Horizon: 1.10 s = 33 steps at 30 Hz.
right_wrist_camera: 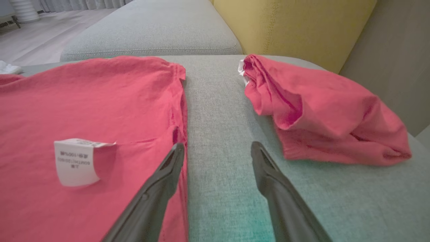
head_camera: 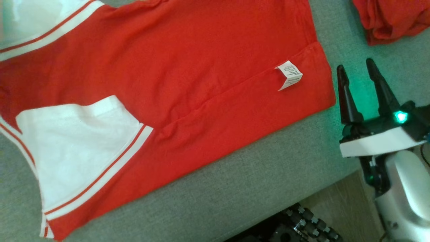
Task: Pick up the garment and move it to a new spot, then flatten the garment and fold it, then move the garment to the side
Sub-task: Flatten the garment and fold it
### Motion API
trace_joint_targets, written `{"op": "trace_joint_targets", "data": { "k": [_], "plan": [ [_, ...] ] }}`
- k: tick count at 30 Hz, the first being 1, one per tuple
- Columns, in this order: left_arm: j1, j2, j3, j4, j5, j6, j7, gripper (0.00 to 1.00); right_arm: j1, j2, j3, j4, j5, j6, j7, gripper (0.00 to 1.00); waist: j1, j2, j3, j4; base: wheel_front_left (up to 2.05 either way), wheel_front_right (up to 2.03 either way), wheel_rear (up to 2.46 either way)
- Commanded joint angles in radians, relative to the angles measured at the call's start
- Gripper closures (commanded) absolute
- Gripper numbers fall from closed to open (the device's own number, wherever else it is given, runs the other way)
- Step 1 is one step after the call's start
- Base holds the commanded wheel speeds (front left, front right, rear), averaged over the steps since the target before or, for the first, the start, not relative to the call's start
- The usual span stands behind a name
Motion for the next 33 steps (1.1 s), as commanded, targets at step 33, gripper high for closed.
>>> {"op": "trace_joint_targets", "data": {
  "k": [33],
  "plan": [
    [-0.156, 0.015, -0.243, -0.07, -0.107, 0.002, -0.248, 1.0, -0.763, -0.319, 0.605, 0.574, 0.254, -0.001, 0.255, 0.0, -0.0001, 0.0, -0.037, 0.214, 0.0, 0.0, 0.0]
  ]
}}
